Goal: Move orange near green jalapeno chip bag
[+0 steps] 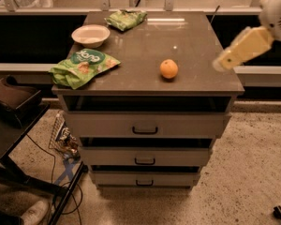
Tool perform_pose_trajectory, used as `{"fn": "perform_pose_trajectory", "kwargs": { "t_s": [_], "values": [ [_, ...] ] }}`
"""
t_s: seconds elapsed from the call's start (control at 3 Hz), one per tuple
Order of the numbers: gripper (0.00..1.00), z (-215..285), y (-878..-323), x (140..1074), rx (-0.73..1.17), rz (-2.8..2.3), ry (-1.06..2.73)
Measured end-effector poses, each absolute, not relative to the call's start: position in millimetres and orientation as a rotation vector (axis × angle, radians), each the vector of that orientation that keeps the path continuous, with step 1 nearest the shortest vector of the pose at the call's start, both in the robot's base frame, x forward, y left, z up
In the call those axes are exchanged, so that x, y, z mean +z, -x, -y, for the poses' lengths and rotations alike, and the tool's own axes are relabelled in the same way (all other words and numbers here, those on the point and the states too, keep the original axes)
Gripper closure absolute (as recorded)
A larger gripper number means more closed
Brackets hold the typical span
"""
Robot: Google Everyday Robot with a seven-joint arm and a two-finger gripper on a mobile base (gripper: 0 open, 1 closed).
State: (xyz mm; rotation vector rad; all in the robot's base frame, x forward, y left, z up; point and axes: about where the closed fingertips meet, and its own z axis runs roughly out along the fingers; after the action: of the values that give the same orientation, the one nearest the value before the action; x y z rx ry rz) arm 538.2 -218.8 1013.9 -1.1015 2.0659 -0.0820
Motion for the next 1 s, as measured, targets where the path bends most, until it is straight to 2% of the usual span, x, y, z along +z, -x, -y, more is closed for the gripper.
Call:
{"fn": "perform_pose_trajectory", "kwargs": {
  "t_s": [0.33,1.0],
  "values": [
    [0.00,173.8,-592.4,993.6,0.200,-1.890,0.952],
    [0.00,160.4,-599.3,993.6,0.254,-1.867,0.921]
  ]
}}
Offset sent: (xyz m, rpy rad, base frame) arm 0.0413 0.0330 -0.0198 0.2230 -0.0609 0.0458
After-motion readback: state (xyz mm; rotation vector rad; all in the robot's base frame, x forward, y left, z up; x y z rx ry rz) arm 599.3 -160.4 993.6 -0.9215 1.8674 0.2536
